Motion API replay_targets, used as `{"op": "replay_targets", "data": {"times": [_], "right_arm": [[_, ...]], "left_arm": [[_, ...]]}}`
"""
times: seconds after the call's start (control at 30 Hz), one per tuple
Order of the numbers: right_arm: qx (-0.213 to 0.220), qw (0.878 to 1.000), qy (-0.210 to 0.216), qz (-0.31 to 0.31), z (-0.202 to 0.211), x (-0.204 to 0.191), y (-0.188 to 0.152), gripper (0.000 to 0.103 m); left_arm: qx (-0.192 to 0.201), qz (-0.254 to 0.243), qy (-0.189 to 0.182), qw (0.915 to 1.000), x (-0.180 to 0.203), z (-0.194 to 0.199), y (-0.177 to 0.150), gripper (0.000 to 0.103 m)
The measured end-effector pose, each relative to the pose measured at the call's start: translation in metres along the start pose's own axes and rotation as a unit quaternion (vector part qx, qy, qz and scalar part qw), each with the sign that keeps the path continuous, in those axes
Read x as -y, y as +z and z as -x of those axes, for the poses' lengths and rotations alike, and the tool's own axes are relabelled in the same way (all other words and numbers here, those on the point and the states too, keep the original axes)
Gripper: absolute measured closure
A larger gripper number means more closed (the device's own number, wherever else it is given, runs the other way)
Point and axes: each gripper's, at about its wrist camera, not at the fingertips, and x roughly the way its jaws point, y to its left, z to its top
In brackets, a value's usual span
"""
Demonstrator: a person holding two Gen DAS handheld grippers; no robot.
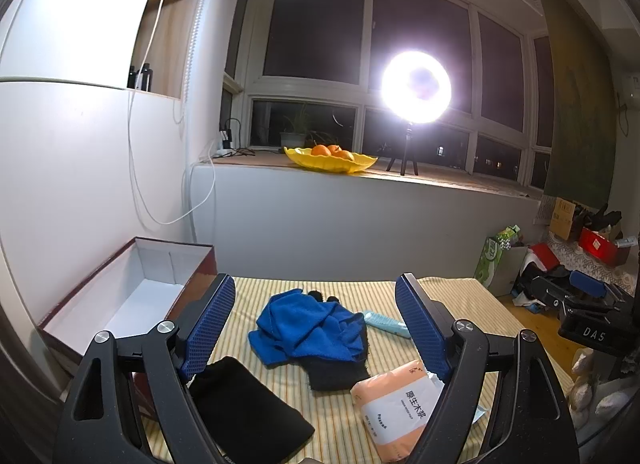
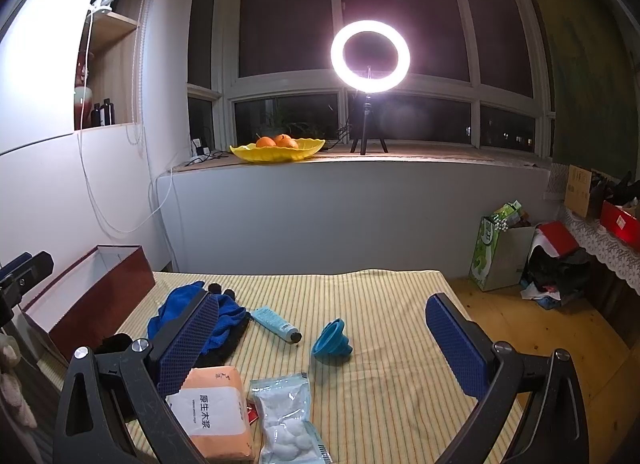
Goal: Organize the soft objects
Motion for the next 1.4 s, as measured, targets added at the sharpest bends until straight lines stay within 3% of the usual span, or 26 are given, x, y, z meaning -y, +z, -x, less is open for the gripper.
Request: {"op": "replay_targets", "data": {"times": [1.4], "right_arm": [[-0.025,1.000,0.006,-0.003,-0.0063,-0.0005,-0.0071,0.001]], "left_arm": [[-0.017,0.007,-0.004,0.9998,-0.0004,-0.0037,-0.0037,0.021]]}}
